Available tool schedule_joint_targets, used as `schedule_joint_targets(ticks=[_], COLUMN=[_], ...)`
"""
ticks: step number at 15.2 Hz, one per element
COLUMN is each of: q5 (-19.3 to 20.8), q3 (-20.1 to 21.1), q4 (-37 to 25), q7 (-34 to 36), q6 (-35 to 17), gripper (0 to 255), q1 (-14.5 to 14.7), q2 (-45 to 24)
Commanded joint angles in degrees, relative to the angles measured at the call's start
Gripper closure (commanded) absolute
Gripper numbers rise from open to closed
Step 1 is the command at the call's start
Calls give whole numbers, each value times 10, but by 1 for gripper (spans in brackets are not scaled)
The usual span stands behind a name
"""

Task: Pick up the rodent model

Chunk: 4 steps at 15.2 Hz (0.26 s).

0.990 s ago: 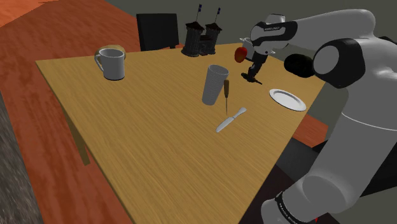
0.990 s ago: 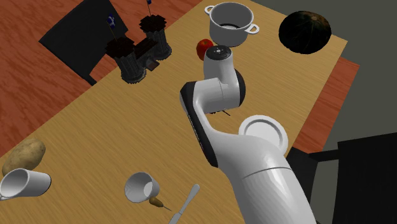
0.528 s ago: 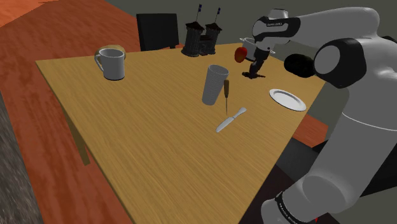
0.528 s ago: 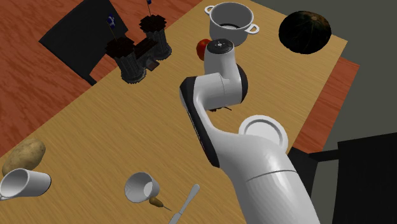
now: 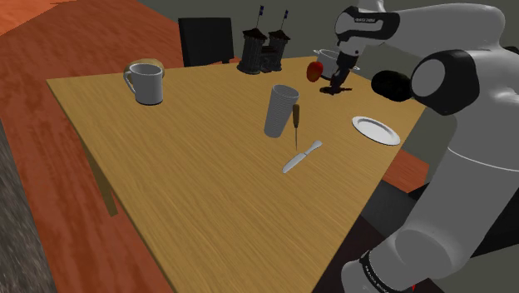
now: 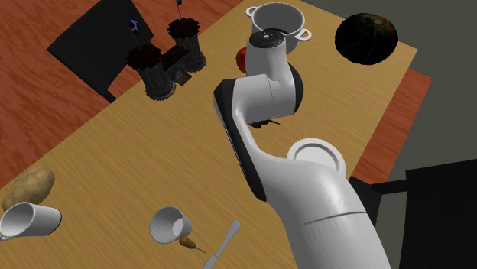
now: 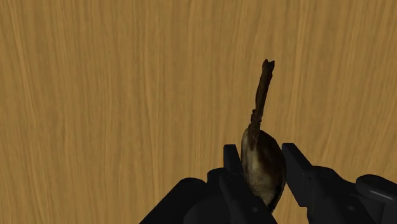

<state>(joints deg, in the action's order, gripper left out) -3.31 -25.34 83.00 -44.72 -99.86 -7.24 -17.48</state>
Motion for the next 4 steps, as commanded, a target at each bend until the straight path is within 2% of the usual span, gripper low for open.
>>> schedule_joint_targets(ticks=[1,4], q5=[-1,-1], q3=[0,0], q4=[-18,-29], q7=[0,-1], q6=[16,26], gripper=[255,255], q1=[-1,-2], q2=[-2,-4])
